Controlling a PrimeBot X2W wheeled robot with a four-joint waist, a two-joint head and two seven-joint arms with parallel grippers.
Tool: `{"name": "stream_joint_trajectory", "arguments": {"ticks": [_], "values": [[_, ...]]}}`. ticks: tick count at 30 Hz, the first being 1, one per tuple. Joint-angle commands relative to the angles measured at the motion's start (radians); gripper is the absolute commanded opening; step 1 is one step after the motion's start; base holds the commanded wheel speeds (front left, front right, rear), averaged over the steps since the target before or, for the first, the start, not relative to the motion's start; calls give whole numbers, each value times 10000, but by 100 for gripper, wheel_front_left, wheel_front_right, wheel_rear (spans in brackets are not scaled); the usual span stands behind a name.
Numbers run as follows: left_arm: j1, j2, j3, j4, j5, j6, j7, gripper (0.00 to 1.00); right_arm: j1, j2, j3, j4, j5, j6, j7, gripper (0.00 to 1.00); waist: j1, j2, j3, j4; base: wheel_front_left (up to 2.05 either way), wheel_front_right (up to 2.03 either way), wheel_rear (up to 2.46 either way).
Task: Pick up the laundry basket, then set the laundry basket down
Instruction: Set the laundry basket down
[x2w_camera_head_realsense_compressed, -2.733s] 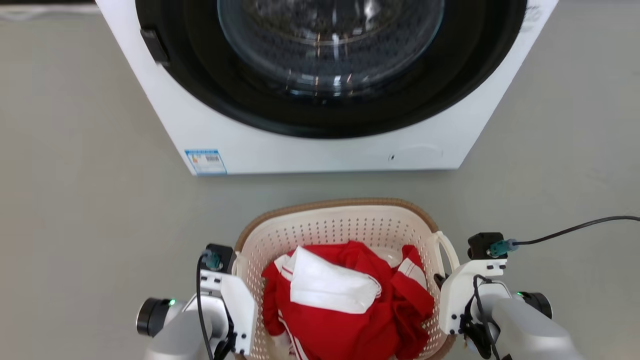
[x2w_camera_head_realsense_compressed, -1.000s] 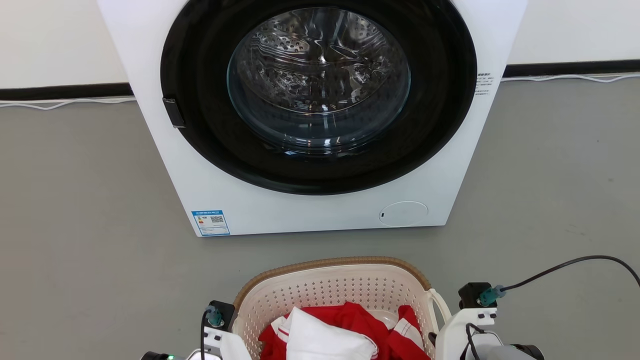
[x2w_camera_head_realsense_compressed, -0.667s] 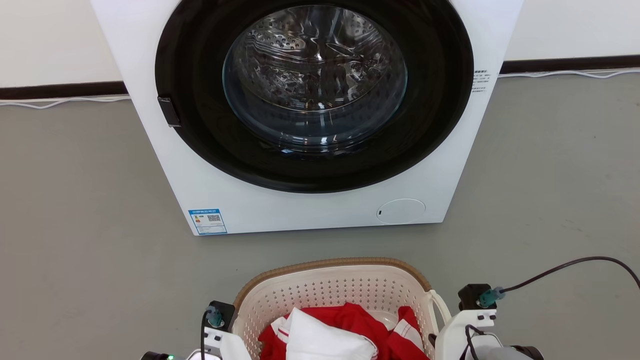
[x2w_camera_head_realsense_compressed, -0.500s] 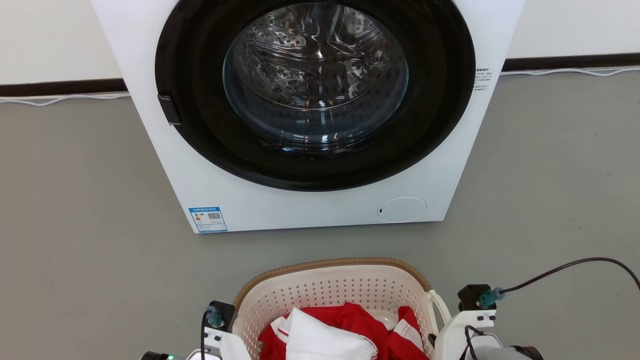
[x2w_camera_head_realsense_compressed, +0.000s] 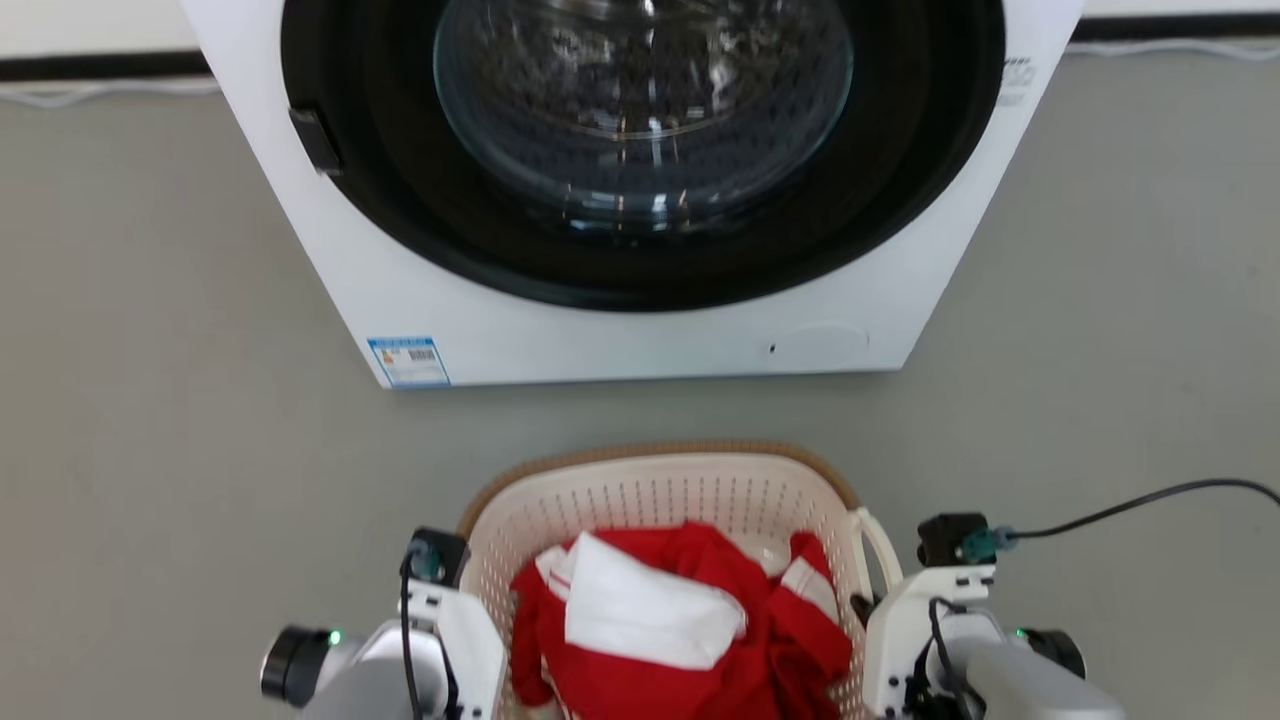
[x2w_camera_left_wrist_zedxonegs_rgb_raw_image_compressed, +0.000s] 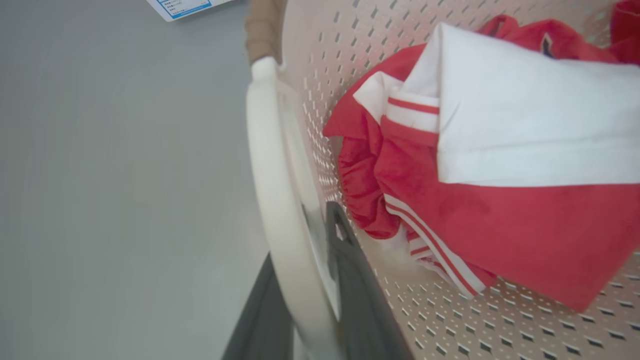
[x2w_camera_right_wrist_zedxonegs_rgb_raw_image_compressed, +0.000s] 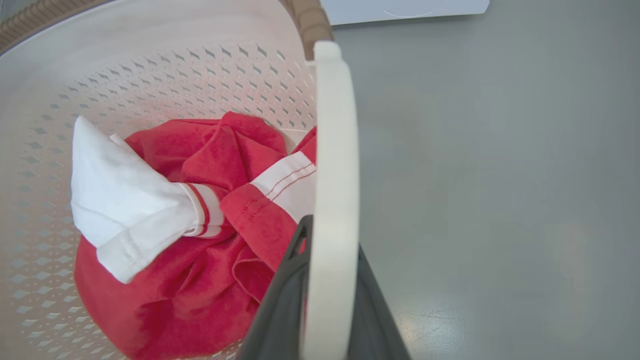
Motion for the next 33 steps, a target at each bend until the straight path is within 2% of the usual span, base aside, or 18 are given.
{"name": "stream_joint_trajectory", "arguments": {"ticks": [1, 5, 7, 14, 33], "values": [[-415, 44, 38, -94, 150, 49, -61, 0, -392, 156, 140, -298, 60, 161, -325, 0, 0, 0, 391, 51, 0, 0, 0], [-1978, -31, 44, -205, 102, 130, 931, 0, -749, 157, 251, -295, 127, 161, -691, 0, 0, 0, 1137, 149, 0, 0, 0], [-2304, -58, 25, -286, 84, 194, 1078, 0, -929, 157, 298, -273, 135, 161, -828, 0, 0, 0, 1464, 193, 0, 0, 0], [-2729, -89, -40, -372, 44, 385, 915, 0, -1525, 157, 424, -123, 129, 161, -1318, 0, 0, 0, 2398, 340, 0, 0, 0], [-3274, -101, -175, -743, -330, 720, 249, 0, -3010, 157, 563, 379, -252, 161, -2085, 0, 0, 0, 4013, 390, 0, 0, 0]]}}
